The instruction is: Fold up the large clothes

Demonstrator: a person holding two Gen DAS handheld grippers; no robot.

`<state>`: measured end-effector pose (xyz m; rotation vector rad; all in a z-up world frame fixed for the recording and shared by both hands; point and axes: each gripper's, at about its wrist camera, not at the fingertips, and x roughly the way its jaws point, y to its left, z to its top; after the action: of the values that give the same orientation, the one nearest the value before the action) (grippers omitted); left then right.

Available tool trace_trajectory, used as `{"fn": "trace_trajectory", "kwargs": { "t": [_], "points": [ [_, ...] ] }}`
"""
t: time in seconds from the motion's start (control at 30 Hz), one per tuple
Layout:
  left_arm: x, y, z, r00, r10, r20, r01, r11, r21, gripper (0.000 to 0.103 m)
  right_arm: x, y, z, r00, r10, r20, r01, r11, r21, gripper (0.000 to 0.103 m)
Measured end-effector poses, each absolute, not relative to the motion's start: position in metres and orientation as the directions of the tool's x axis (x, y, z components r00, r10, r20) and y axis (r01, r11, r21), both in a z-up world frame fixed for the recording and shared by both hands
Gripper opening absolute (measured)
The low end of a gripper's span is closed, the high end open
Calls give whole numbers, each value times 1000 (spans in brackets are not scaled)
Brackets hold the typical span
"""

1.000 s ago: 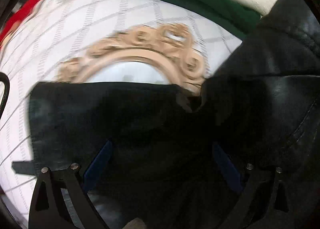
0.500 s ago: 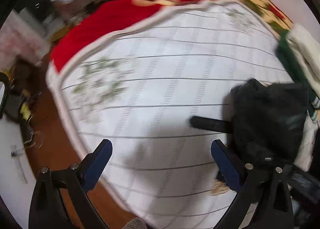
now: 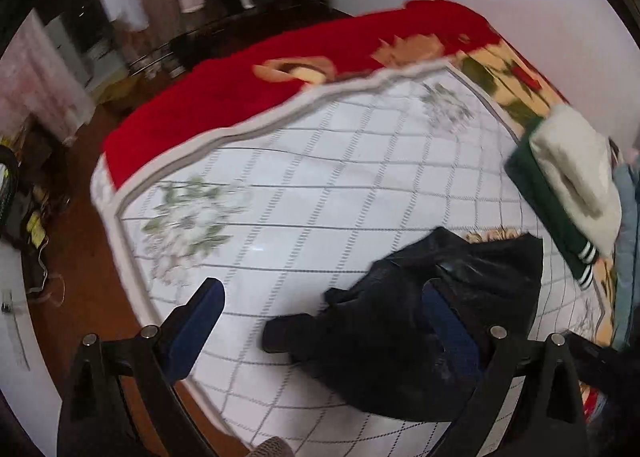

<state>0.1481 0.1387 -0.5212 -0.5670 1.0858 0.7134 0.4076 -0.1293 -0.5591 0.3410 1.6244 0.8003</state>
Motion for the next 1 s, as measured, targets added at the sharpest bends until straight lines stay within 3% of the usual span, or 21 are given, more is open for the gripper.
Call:
{"fn": "trace_trajectory", "kwargs": {
  "t": [0.07, 0.2, 0.27, 0.43, 0.63, 0.73, 0.8, 0.87, 1.0],
  "points": [
    [167, 130, -536, 283, 219, -934, -732, 678, -63, 101, 426, -129, -594, -264, 583, -769, -184, 752, 633, 29],
    [194, 118, -570, 239, 194, -951, -692, 721, -27, 101, 442, -70, -661, -346, 454, -821, -268, 791, 550, 24],
    [205, 117, -584, 230, 180, -956, -678, 734, -25, 101, 447, -49, -691, -395, 405, -825, -227, 827, 515, 20],
    [220, 118, -589, 230, 139, -963, -656, 753, -48, 101, 442, -61, -674, -453, 444, -773, -199, 795, 573, 20],
    [262, 116, -600, 245, 139, -959, -603, 797, -39, 101, 455, -110, -610, -261, 556, -789, -180, 775, 606, 27],
    [287, 124, -632, 183, 150, -972, -594, 804, 12, 101, 461, -106, -640, -261, 531, -806, -171, 797, 580, 26],
    [300, 132, -665, 123, 120, -985, -582, 813, 27, 103, 461, -89, -673, -254, 454, -854, -186, 843, 504, 19],
    [301, 143, -688, 117, 41, -992, -612, 790, -39, 103, 469, -86, -690, -262, 440, -859, -162, 857, 489, 19],
    [294, 152, -673, 147, 11, -989, -637, 766, -86, 103, 481, -90, -673, -305, 476, -825, -171, 825, 539, 23]
  ]
}}
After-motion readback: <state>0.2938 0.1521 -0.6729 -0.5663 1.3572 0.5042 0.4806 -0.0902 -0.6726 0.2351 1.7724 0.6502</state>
